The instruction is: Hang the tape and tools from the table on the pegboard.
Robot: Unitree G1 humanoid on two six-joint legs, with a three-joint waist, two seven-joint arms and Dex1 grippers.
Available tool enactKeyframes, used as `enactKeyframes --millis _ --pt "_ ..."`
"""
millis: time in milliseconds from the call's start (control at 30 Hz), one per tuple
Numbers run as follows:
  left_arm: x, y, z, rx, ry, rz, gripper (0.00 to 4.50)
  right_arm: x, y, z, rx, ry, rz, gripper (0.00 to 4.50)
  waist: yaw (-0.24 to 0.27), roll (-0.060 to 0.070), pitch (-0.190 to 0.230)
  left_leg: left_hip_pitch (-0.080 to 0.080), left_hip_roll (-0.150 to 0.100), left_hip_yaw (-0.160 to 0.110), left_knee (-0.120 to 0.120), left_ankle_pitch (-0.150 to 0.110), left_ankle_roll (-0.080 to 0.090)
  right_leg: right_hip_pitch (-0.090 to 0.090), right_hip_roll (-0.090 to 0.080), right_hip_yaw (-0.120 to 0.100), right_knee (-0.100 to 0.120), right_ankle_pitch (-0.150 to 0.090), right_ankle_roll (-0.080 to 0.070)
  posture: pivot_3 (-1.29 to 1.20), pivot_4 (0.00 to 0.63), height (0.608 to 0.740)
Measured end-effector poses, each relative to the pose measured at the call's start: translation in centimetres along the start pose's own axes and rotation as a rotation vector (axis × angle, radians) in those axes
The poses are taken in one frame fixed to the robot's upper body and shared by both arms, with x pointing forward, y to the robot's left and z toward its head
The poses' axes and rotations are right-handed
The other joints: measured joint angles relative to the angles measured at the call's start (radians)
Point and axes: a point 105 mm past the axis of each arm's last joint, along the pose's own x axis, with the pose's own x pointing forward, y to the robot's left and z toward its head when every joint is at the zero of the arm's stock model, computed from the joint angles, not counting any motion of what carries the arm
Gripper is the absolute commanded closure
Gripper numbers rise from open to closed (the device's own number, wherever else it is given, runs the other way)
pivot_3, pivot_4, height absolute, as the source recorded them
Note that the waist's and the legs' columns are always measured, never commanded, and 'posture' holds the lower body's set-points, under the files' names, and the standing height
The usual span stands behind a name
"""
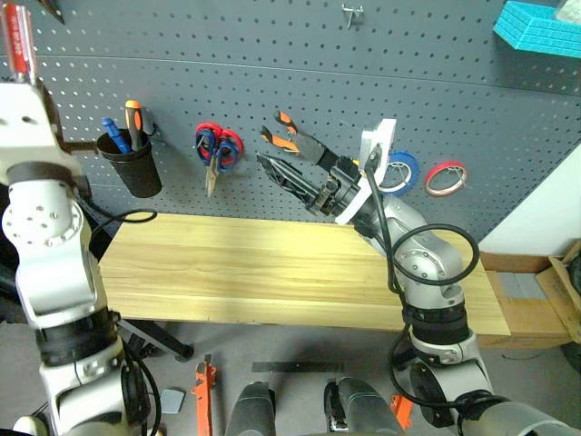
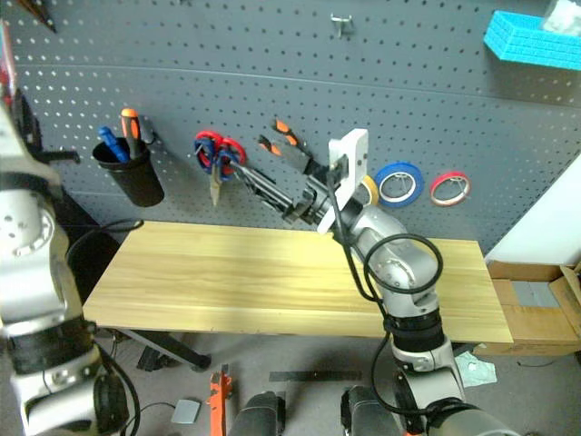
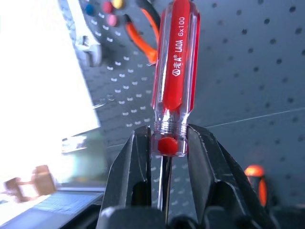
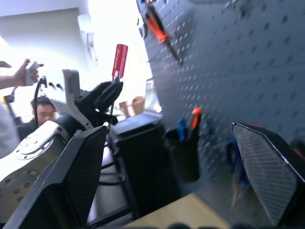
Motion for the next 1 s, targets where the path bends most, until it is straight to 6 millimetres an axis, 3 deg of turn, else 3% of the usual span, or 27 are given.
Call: enactKeyframes --millis 133,400,667,1000 --pt "3.1 0.2 -0.7 -0.062 -0.011 -0.011 3.77 1.0 -0.4 -0.3 -0.041 -0.017 -0.03 0.0 0.004 -0.001 -0.001 -0.005 0.0 0.0 0.0 0.0 0.0 -0.005 0.0 0.0 0.0 0.002 -0.003 0.13 0.062 0.74" --pt "6.7 -2.6 -2.3 -0.195 0.0 -0.102 3.77 1.3 -1.6 -0.4 -0.099 -0.023 -0.074 0.0 0.008 -0.004 -0.004 -0.008 -0.001 0.0 0.001 0.0 -0.001 -0.007 -0.001 -0.001 0.0 0.004 -0.005 0.12 0.075 0.74" --pt "7.5 -4.5 -4.7 -0.22 0.077 -0.162 3.77 0.6 -2.5 -0.7 -0.119 0.001 -0.116 0.0 0.003 -0.004 -0.004 -0.008 -0.001 0.0 0.001 0.0 -0.001 -0.007 -0.001 -0.001 0.001 0.004 -0.005 0.1 0.106 0.74" --pt "7.4 -5.3 -6.0 -0.226 0.125 -0.194 3.77 -0.2 -3.1 -1.1 -0.117 0.032 -0.161 0.0 0.001 -0.003 -0.003 -0.008 0.0 0.0 0.001 0.0 -0.001 -0.007 -0.001 -0.001 0.001 0.004 -0.005 0.08 0.14 0.74"
